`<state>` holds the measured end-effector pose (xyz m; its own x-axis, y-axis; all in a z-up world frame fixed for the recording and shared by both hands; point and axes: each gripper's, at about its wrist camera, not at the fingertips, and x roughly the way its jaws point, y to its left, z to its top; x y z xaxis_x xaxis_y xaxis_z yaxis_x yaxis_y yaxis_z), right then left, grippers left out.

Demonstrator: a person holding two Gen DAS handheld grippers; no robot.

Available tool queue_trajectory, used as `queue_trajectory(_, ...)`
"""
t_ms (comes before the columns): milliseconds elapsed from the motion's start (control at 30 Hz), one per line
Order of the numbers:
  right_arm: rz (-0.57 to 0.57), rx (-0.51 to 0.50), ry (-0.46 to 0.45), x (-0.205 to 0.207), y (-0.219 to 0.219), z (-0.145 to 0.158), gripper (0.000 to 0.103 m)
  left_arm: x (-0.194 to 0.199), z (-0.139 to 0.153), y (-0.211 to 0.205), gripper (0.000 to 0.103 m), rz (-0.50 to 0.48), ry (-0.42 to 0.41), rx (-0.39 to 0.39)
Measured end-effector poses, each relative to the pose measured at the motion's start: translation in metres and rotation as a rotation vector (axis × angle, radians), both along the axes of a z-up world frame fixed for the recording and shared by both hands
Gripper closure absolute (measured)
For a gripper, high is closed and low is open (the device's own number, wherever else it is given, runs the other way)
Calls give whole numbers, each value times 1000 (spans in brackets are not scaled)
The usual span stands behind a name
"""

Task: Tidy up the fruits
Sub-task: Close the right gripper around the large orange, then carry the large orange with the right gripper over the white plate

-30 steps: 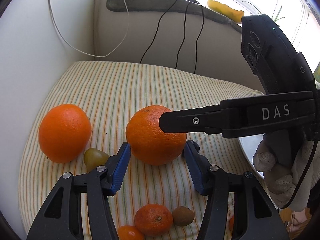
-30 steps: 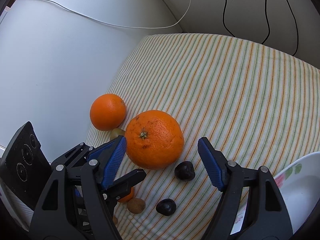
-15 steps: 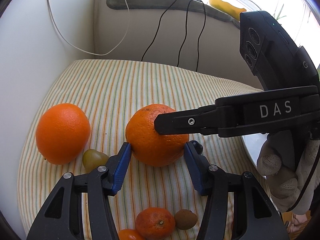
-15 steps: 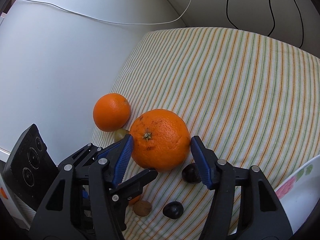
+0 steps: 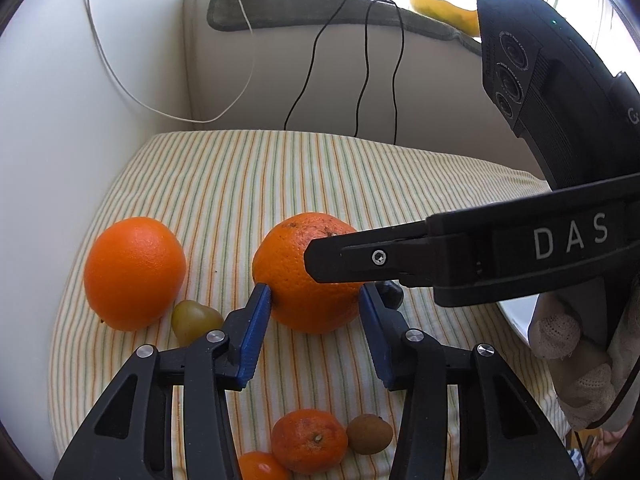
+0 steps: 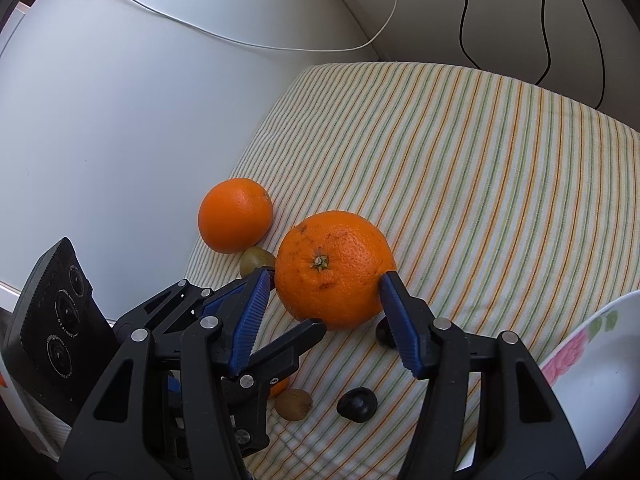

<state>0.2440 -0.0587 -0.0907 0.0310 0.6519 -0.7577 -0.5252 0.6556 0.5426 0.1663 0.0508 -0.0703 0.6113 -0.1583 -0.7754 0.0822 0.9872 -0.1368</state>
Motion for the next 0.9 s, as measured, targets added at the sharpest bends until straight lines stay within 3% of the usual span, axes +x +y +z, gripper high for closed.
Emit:
queue_trajectory(133,-2,-8,-11,1,3,1,41,4,1,7,57,15,20,-32)
queue_trajectory(167,-2,-11,-10,2,4,-1,37,5,0,6,55,17,29,-34)
queue_trajectory(233,-6,-17,-5,4,4,-4,31,7,-3,7,43,22,37,-26)
queue_trajectory(333,-8,-3,26,11,3,-11,30,11,-8,9,36,20,54,-34)
queue_trajectory(533,0,2,72,17,10,-22,28,16,-10,11,36,3,64,-54)
queue_trajectory(900,-14,-2,55,9,14,-18,30,11,-5,9,41,-9,41,-45)
